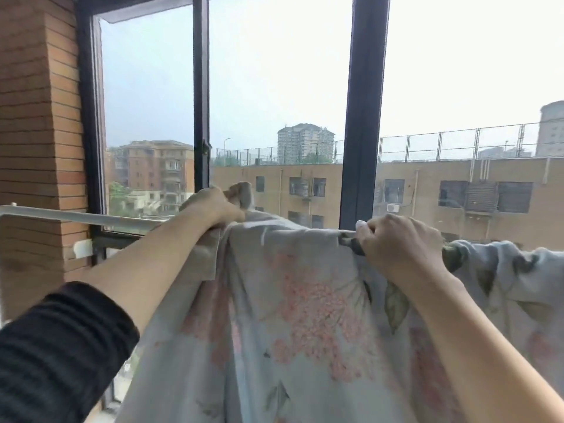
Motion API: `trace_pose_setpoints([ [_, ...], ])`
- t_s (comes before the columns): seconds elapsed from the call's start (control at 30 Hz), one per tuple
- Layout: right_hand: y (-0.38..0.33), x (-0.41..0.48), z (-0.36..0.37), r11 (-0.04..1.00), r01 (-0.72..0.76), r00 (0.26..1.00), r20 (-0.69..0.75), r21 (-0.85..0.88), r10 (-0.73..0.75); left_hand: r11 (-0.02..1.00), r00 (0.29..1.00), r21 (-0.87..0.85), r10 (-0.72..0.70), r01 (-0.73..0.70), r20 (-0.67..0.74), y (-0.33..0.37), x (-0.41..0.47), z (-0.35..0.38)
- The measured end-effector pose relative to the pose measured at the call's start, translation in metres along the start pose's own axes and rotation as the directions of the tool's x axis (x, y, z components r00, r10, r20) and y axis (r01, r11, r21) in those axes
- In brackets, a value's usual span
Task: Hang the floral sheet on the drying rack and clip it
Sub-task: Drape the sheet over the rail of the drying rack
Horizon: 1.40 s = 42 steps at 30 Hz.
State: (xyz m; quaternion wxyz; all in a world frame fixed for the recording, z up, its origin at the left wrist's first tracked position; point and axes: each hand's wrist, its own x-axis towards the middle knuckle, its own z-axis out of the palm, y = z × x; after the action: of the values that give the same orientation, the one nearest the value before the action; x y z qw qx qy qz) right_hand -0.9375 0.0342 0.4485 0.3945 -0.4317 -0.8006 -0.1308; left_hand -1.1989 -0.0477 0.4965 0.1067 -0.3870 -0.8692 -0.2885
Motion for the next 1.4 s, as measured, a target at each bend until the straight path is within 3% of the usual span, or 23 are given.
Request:
trace_pose_setpoints([
  [0.07, 0.006, 0.003, -0.001, 0.998, -0.055, 0.998, 0.038, -0.037, 0.057, 0.997, 0.999, -0.072, 0.004, -0.001, 0.04, -0.004, -0.002, 0.008],
  [0.17, 0.005, 0.004, -0.002, 0.999, -0.045, 0.996, 0.073, -0.023, 0.046, 0.987, 0.998, -0.145, 0.062, -0.064, -0.022, -0.005, -0.006, 0.006],
  [0.3, -0.022, 0.0, -0.004, 0.98, 0.088, 0.995, 0.039, 0.18, -0.097, 0.981, 0.988, -0.169, 0.073, -0.096, -0.138, -0.018, -0.01, 0.008],
  [0.5, -0.096, -0.003, 0.003, 0.878, 0.286, 0.939, 0.069, 0.383, -0.336, 0.966, 0.967, -0.15, 0.184, -0.211, -0.177, -0.021, -0.016, 0.012],
  [0.57, -0.11, -0.002, 0.016, 0.893, 0.333, 0.917, 0.115, 0.303, -0.381, 0.945, 0.96, -0.212, 0.211, -0.248, -0.184, -0.027, -0.022, 0.01],
  [0.67, -0.111, 0.001, 0.035, 0.907, 0.414, 0.907, 0.049, 0.077, -0.418, 0.88, 0.939, -0.353, 0.239, -0.317, -0.247, -0.051, -0.04, 0.009],
  [0.73, -0.108, 0.005, 0.039, 0.911, 0.404, 0.911, 0.047, 0.087, -0.409, 0.86, 0.922, -0.38, 0.225, -0.34, -0.316, -0.076, -0.061, 0.014],
  [0.8, -0.107, 0.006, 0.041, 0.908, 0.41, 0.908, 0.055, 0.087, -0.415, 0.863, 0.931, -0.411, 0.159, -0.293, -0.33, -0.102, -0.085, 0.025],
  [0.9, -0.109, 0.006, 0.044, 0.903, 0.423, 0.904, 0.031, 0.076, -0.427, 0.84, 0.987, -0.535, 0.009, -0.093, -0.158, -0.133, -0.108, 0.05],
  [1.07, -0.114, 0.004, 0.044, 0.906, 0.42, 0.906, 0.037, 0.063, -0.422, 0.783, 0.999, -0.621, -0.006, -0.015, -0.031, -0.137, -0.111, 0.075],
  [1.13, -0.114, 0.004, 0.045, 0.906, 0.42, 0.906, 0.033, 0.06, -0.422, 0.753, 0.996, -0.654, -0.083, 0.076, 0.021, -0.126, -0.11, 0.074],
  [1.23, -0.111, 0.005, 0.046, 0.906, 0.419, 0.906, 0.03, 0.065, -0.422, 0.638, 0.978, -0.743, -0.169, 0.203, 0.123, -0.106, -0.108, 0.07],
  [1.4, -0.103, 0.003, 0.042, 0.902, 0.427, 0.903, 0.014, 0.068, -0.429, 0.467, 0.982, -0.864, -0.1, 0.187, 0.159, -0.097, -0.104, 0.065],
])
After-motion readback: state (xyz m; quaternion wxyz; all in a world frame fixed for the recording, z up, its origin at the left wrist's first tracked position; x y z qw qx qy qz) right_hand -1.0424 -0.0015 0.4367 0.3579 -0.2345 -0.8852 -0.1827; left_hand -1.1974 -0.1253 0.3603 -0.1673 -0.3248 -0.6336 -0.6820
